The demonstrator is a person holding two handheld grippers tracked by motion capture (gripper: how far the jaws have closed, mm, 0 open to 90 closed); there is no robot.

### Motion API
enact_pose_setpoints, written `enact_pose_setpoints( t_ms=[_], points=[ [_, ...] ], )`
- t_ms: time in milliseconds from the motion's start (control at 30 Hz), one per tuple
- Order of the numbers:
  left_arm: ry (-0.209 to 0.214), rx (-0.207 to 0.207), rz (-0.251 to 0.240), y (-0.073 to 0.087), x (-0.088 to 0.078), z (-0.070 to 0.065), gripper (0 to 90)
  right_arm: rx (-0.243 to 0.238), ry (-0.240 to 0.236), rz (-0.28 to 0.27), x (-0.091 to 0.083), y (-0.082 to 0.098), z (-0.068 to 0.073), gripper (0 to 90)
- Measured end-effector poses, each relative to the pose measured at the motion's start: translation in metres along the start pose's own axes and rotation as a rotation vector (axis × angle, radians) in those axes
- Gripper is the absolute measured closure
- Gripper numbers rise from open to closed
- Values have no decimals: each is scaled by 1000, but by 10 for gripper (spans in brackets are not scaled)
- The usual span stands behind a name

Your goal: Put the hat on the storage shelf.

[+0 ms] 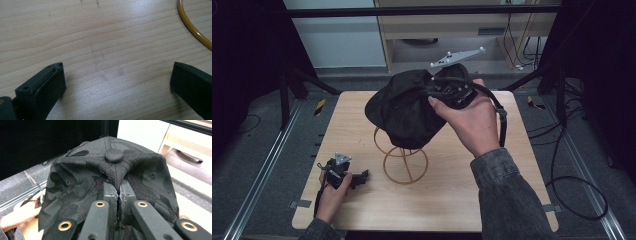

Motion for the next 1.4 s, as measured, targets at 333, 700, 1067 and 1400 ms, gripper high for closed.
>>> enact_pose_setpoints(
  t_ms=[333,700,1067,1400],
  points=[
    [1,0,0,0,0,0,0,10,-17,4,8,2,2,867],
    [1,1,-2,0,0,0,0,13,-41,33,23,9,4,866],
    [1,2,-3,0,0,0,0,22,-64,79,33,21,5,862],
    [1,1,-2,0,0,0,0,6,-75,124,41,31,7,858]
  ],
)
Point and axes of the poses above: each handheld gripper's, and its own axes: x roughly forward along the jaws, y roughly out of its underside, z roughly to its left, the point moved 5 cm from there along x, roughly forward along the jaws, and after that the axes turned 1 degree about z, right-handed, at the moved point
